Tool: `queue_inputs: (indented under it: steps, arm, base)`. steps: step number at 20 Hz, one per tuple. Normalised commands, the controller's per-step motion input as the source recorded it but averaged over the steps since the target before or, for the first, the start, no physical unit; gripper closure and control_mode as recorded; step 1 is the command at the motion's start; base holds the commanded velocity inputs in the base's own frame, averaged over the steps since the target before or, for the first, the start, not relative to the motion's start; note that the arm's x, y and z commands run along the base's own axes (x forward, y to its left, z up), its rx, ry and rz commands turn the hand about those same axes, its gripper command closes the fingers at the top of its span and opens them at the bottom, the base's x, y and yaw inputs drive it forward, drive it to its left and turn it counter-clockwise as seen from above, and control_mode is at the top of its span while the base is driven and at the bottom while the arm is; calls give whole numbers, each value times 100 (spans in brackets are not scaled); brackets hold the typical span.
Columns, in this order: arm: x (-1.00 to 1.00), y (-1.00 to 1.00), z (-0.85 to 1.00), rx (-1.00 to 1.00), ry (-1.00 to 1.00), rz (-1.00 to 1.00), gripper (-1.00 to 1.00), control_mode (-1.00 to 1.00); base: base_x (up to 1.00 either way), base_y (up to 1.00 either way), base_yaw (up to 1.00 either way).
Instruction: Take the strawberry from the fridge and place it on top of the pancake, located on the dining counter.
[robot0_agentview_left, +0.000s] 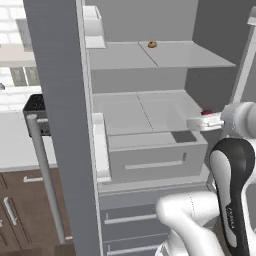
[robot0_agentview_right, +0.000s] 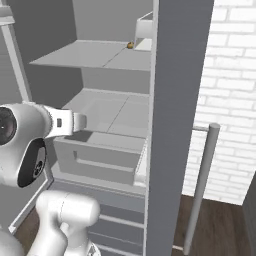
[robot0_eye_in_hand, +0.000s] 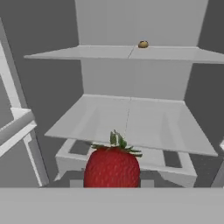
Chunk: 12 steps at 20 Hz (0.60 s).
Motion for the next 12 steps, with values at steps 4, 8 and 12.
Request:
queue_inputs:
  steps: [4, 8, 12]
  arm:
    - [0, 0, 0, 0, 0, 0, 100, 100]
    - [0, 0, 0, 0, 0, 0, 100, 100]
    - [0, 0, 0, 0, 0, 0, 100, 100]
  base:
    - [-100, 14, 12]
    - [-100, 40, 35]
    - [-100, 21, 47]
